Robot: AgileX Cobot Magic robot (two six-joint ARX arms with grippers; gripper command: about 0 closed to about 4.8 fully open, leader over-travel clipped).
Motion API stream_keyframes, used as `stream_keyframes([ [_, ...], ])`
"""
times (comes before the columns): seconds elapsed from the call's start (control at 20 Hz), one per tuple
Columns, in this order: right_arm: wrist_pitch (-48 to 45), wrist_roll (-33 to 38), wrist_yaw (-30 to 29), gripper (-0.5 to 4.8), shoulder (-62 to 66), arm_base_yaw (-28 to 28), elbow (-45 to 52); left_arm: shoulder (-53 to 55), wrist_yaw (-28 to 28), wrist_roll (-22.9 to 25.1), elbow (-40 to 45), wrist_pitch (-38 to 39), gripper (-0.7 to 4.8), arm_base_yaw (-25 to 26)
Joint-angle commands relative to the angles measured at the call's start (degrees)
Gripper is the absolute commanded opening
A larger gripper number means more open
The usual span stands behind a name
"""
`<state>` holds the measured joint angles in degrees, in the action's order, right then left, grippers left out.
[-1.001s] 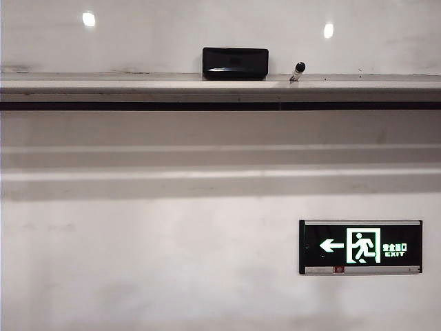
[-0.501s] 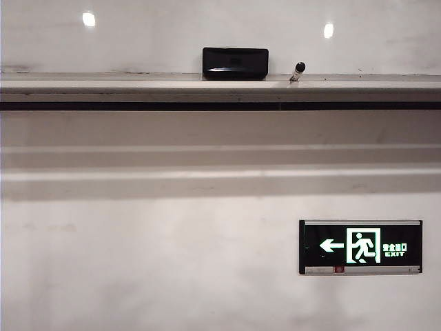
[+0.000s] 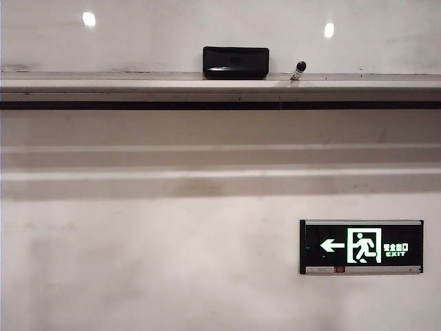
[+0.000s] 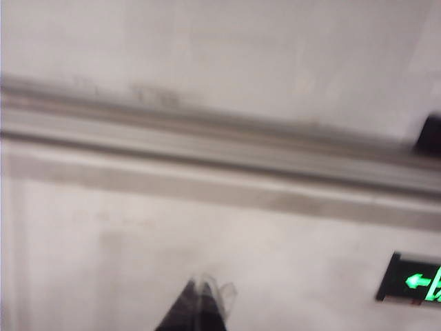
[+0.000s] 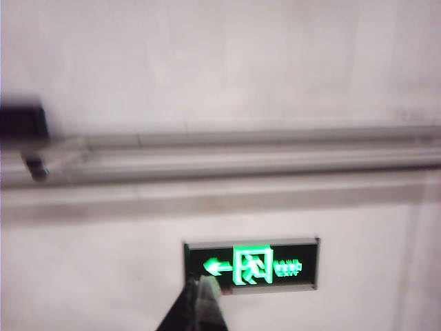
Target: Take a marker from the whiteboard tray, write "Hi!" on the whiteboard, and then put the marker back vertically into the whiteboard tray.
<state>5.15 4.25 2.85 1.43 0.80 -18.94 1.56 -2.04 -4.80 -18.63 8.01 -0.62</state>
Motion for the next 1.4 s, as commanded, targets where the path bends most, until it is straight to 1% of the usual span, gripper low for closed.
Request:
stream_keyframes([
  [0.05,3.50,2.01,-0.15,-0.01,5.27,0.17,-6.54,5.70,3.89,-0.22,-7.65,1.77,-0.06,0.09],
  [0.3,3.45,2.01,-0.11,-0.02,16.90,0.20,-17.94,20.61,9.27,-0.22,-23.54,2.82,-0.05,0.07],
  [0.45,3.39,2.01,-0.04,-0.01,24.74,0.17,-24.83,30.29,13.97,-0.15,-33.90,4.42,-0.06,0.04],
  [0.65,2.27,1.99,-0.44,-0.01,33.00,0.42,-31.04,39.67,20.61,-0.13,-42.18,6.64,-0.05,-0.55],
  [0.8,-1.38,2.01,-0.46,-0.01,37.90,1.97,-33.18,45.38,20.76,0.37,-47.34,10.21,-0.05,-3.15],
  [0.95,-6.03,1.99,-0.44,-0.01,42.86,5.86,-34.38,50.51,20.63,3.78,-51.93,13.11,-0.06,-8.26],
  [1.1,-10.29,1.95,-0.42,-0.01,47.43,10.69,-34.58,53.55,17.90,4.39,-54.07,14.14,-0.06,-14.56],
  [1.25,-10.45,1.95,-0.42,-0.01,51.28,14.19,-35.39,54.77,16.94,5.66,-54.64,15.58,-0.06,-19.56],
  [1.4,-11.41,1.97,-0.39,-0.01,54.07,16.98,-35.39,55.30,12.83,7.15,-54.80,17.88,-0.05,-24.37],
])
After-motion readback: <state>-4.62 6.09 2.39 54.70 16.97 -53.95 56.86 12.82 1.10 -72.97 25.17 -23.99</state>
